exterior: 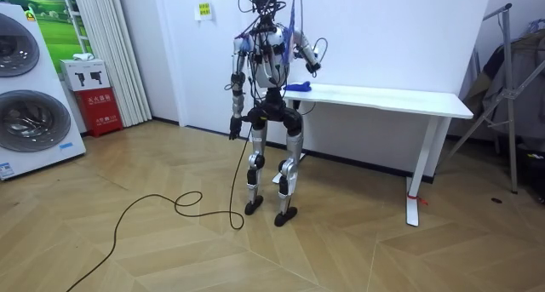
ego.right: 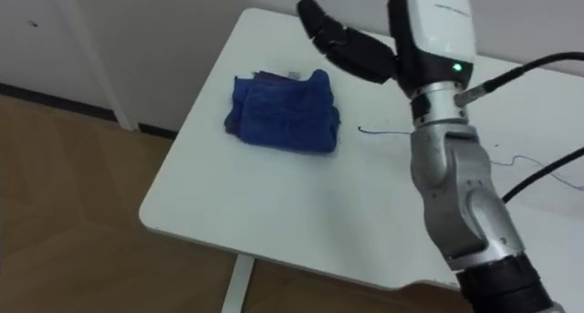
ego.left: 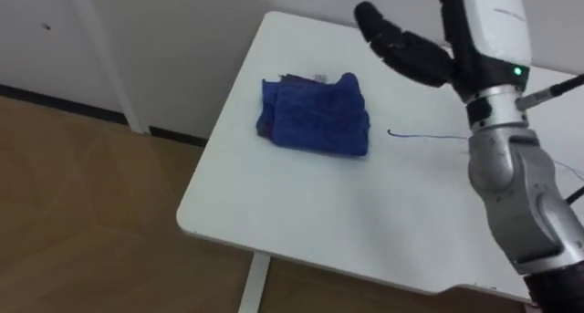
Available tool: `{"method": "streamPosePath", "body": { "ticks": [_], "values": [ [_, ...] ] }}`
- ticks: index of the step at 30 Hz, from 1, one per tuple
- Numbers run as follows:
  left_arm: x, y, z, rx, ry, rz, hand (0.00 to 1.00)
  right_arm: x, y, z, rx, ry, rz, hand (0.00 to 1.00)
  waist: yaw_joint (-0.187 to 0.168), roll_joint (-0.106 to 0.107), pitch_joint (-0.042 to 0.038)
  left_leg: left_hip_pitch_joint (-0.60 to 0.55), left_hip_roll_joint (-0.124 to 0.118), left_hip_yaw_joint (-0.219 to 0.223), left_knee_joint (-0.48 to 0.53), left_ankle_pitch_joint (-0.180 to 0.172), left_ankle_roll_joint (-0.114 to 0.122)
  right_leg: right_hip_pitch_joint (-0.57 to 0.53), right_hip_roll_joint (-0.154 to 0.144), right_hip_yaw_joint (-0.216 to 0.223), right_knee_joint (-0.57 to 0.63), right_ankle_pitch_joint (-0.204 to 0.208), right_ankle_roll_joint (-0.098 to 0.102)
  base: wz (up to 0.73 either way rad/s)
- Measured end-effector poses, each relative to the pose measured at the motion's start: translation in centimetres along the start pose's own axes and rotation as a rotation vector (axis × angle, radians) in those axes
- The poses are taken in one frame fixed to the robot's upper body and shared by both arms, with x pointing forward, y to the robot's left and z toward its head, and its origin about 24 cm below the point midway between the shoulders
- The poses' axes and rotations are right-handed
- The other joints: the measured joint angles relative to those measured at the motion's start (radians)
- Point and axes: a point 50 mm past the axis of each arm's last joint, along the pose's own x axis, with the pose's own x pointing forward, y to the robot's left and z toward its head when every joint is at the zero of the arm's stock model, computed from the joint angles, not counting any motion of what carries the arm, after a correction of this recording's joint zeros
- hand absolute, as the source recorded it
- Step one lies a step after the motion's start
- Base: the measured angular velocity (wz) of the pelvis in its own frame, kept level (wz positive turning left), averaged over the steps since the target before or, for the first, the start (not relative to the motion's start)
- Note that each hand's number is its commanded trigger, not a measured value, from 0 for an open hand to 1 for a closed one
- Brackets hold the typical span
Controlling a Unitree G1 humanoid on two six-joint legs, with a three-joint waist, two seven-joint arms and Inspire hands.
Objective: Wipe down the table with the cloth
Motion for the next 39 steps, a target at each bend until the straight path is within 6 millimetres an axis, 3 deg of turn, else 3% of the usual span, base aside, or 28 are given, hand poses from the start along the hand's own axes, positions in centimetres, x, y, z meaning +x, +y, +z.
{"method": "streamPosePath", "body": {
  "ticks": [9, 10, 15, 17, 25, 28, 29, 30, 31, 32, 34, 35, 36, 39],
  "values": [
    [0.1, 0.1, 0.5, 0.047, -0.019, -0.021, 0.0, -0.7, 3.7, 0.5, -0.121, -0.017, 0.19, 0.0, 0.024, -0.004, -0.0013, -0.018, -0.006, -0.033, 0.001, 0.001, 0.001, 0.002, -0.002, -0.027, -0.016, 0.0, 0.0, 0.11],
    [0.1, 0.0, 0.6, 0.062, -0.025, -0.024, 0.0, -0.9, 4.4, 0.3, -0.147, -0.012, 0.215, 0.0, 0.035, 0.004, 0.0042, -0.013, -0.006, -0.039, 0.001, 0.001, 0.001, 0.005, -0.002, -0.027, -0.016, 0.0, 0.0, 0.06],
    [0.3, 0.1, 1.7, 0.079, -0.05, -0.022, 0.0, -2.3, 7.7, -0.7, -0.228, 0.024, 0.359, 0.0, 0.051, 0.008, 0.0071, -0.01, -0.009, -0.056, -0.002, 0.001, 0.001, 0.018, -0.002, -0.023, -0.017, 0.0, 0.0, 0.1],
    [0.3, 0.2, 1.8, 0.078, -0.054, -0.02, 0.0, -2.6, 8.4, -0.8, -0.242, 0.022, 0.401, 0.0, 0.054, 0.014, 0.0105, -0.011, -0.009, -0.057, -0.003, 0.001, 0.001, 0.016, -0.002, -0.024, -0.017, 0.0, 0.0, -0.04],
    [0.3, 0.5, 2.5, 0.074, -0.08, 0.004, 0.0, -3.0, 9.0, -0.8, -0.316, 0.004, 0.437, 0.0, 0.05, 0.014, 0.006, -0.009, -0.009, -0.073, -0.004, 0.001, 0.001, 0.016, 0.0, -0.029, -0.028, 0.0, 0.0, -0.03],
    [0.2, 0.5, 2.4, 0.078, -0.08, 0.005, 0.0, -3.9, 9.6, -1.2, -0.302, 0.019, 0.469, 0.0, 0.054, 0.026, -0.001, 0.028, 0.007, -0.189, -0.016, 0.003, 0.003, -0.008, 0.011, -0.037, 0.05, -0.001, -0.001, -0.21],
    [0.3, 0.6, 2.2, 0.08, -0.076, 0.015, 0.0, -4.3, 10.0, -1.0, -0.287, 0.021, 0.483, 0.0, 0.064, 0.036, -0.0019, 0.041, 0.037, -0.274, -0.02, 0.003, 0.003, -0.052, 0.043, -0.007, 0.056, -0.022, -0.013, -0.75],
    [0.3, 1.4, 1.8, 0.067, -0.064, 0.042, 0.0, -4.0, 10.1, -0.2, -0.27, -0.013, 0.476, 0.0, 0.073, 0.019, -0.004, 0.029, 0.05, -0.296, -0.014, 0.0, -0.002, -0.09, 0.075, 0.024, -0.076, 0.044, -0.056, -0.69],
    [0.4, 1.2, 1.4, 0.054, -0.046, 0.039, 0.0, -4.0, 10.1, 0.0, -0.267, -0.027, 0.472, 0.0, 0.063, 0.02, -0.0056, 0.018, 0.06, -0.286, -0.003, -0.012, -0.029, -0.089, 0.078, -0.007, -0.075, 0.103, -0.075, -0.16],
    [0.3, 0.8, 1.1, 0.049, -0.031, 0.026, 0.0, -4.5, 10.4, -0.2, -0.265, -0.012, 0.488, 0.0, 0.027, 0.027, -0.0053, 0.007, 0.064, -0.219, 0.004, -0.026, -0.058, -0.078, 0.081, -0.008, -0.059, 0.111, -0.08, 0.57],
    [0.3, 0.5, 1.4, 0.052, -0.046, 0.011, 0.0, -5.2, 10.9, -1.3, -0.285, 0.041, 0.522, 0.0, 0.017, 0.018, -0.0018, -0.026, 0.045, -0.138, -0.037, -0.009, -0.048, -0.052, 0.064, 0.032, -0.058, 0.109, -0.078, 0.56],
    [0.3, 0.6, 1.3, 0.058, -0.047, 0.01, 0.0, -5.1, 10.7, -1.8, -0.295, 0.066, 0.527, 0.0, 0.026, 0.004, -0.0048, -0.056, 0.031, -0.085, -0.039, 0.051, -0.01, -0.05, 0.05, 0.058, -0.049, 0.096, -0.057, 0.28],
    [0.2, 0.4, 1.0, 0.064, -0.028, 0.005, 0.0, -5.1, 10.7, -2.0, -0.297, 0.071, 0.532, 0.0, 0.028, 0.002, -0.0096, -0.043, 0.024, -0.082, -0.038, 0.061, -0.005, -0.047, 0.044, 0.048, -0.046, 0.089, -0.046, 0.21],
    [0.0, 0.0, 0.1, 0.074, -0.005, -0.012, 0.0, -5.6, 11.1, -2.7, -0.301, 0.097, 0.562, 0.0, 0.053, 0.002, -0.0068, -0.015, 0.003, -0.096, -0.038, 0.063, -0.003, -0.026, 0.032, 0.02, -0.05, 0.081, -0.033, 0.01]
  ]
}}
